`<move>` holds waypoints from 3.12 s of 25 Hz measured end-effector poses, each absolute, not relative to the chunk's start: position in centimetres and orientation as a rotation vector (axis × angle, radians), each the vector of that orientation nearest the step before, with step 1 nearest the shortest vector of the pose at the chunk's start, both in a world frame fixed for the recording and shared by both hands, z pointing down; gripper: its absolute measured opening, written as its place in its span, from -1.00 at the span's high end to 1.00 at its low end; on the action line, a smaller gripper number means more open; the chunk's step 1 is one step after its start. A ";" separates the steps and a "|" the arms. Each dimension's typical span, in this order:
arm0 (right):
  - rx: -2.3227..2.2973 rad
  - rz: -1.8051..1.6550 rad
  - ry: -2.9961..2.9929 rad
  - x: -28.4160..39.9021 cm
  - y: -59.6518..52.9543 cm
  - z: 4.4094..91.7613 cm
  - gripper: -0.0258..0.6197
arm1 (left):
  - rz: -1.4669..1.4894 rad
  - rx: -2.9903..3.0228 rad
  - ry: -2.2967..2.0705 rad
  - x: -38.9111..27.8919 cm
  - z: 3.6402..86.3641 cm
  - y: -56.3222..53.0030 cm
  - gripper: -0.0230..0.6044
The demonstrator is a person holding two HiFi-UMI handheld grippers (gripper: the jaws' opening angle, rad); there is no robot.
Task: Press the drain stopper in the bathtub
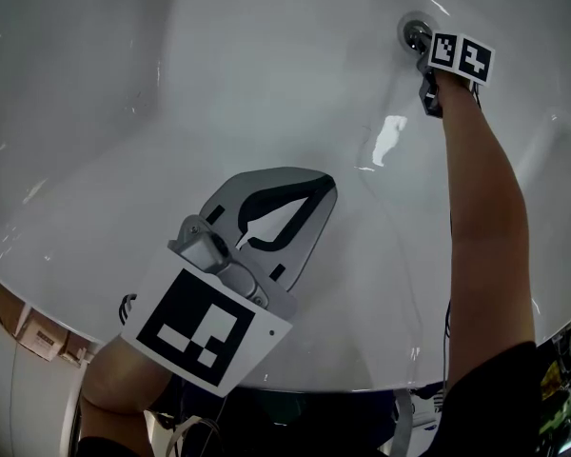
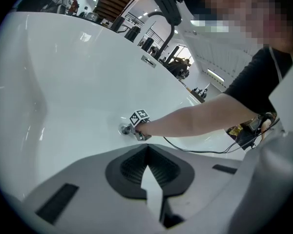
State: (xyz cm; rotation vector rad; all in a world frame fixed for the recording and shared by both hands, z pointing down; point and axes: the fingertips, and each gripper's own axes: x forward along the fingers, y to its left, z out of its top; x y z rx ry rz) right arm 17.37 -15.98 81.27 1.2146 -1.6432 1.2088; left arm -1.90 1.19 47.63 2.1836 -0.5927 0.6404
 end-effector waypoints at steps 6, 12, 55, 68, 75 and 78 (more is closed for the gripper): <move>1.161 1.211 -1.493 17.2 -16.4 82.1 0.87 | 0.649 2.170 -0.569 -1.8 47.7 1.3 0.92; 1.185 1.176 -1.455 17.0 -16.5 82.3 0.87 | 0.650 2.178 -0.587 -1.8 47.8 1.3 0.92; 1.746 0.834 -2.507 19.4 7.0 10.6 0.87 | 0.579 2.478 -0.759 4.1 13.0 4.0 0.92; 1.656 0.791 -2.562 17.9 11.9 7.9 0.87 | 0.543 2.525 -0.690 7.7 11.2 8.2 0.92; 1.601 0.825 -2.589 16.1 12.7 8.1 0.87 | 0.520 2.506 -0.731 7.3 10.9 8.4 0.92; 1.596 0.849 -2.594 15.9 12.7 8.4 0.87 | 0.526 2.495 -0.729 7.1 11.3 8.8 0.92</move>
